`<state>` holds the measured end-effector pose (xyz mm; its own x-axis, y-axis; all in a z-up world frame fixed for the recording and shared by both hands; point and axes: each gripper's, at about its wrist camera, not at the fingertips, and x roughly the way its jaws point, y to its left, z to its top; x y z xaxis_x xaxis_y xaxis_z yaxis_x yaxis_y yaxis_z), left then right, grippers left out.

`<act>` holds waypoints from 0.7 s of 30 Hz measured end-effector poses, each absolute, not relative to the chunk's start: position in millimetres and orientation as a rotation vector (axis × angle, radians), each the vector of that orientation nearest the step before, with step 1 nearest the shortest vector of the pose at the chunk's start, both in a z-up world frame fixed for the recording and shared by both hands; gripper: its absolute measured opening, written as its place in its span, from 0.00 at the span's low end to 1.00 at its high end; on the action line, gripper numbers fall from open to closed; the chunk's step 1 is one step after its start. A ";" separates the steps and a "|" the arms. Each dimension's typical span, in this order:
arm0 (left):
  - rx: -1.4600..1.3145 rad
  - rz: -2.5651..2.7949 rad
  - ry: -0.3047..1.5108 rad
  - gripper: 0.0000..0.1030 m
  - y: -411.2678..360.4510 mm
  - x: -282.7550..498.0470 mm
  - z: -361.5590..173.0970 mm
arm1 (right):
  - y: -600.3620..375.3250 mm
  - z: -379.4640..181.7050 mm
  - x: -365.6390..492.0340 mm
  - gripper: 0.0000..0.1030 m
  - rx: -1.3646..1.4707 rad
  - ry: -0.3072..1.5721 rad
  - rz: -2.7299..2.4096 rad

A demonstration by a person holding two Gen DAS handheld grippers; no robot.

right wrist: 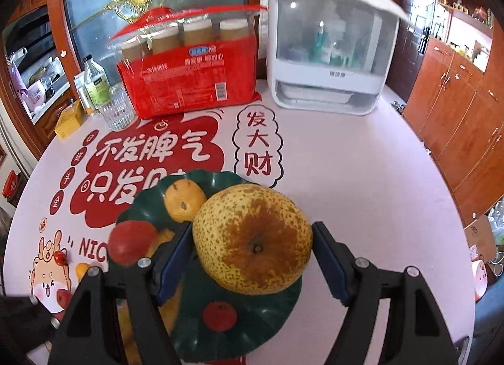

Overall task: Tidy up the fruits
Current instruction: 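Carry the banana with the left tool while the right tool carries the pear to the plate, then open the left tool releasing the banana while the right tool releases the pear on the plate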

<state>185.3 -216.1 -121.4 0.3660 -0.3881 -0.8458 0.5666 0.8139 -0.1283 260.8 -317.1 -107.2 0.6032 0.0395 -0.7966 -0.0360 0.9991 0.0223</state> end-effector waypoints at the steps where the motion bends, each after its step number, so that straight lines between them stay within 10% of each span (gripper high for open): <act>1: 0.201 -0.626 1.048 0.33 -217.7 186.8 -126.6 | -318.0 -110.7 264.8 0.73 0.006 0.928 0.049; 21: 0.171 -0.561 1.081 0.39 -213.9 206.7 -152.1 | -303.8 -158.6 308.6 0.73 -0.007 1.023 0.156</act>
<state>206.7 -213.9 -152.1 0.3467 -0.3485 -0.8708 0.5116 0.8484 -0.1359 308.6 -303.8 -158.6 0.5105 0.1265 -0.8505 -0.1333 0.9888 0.0671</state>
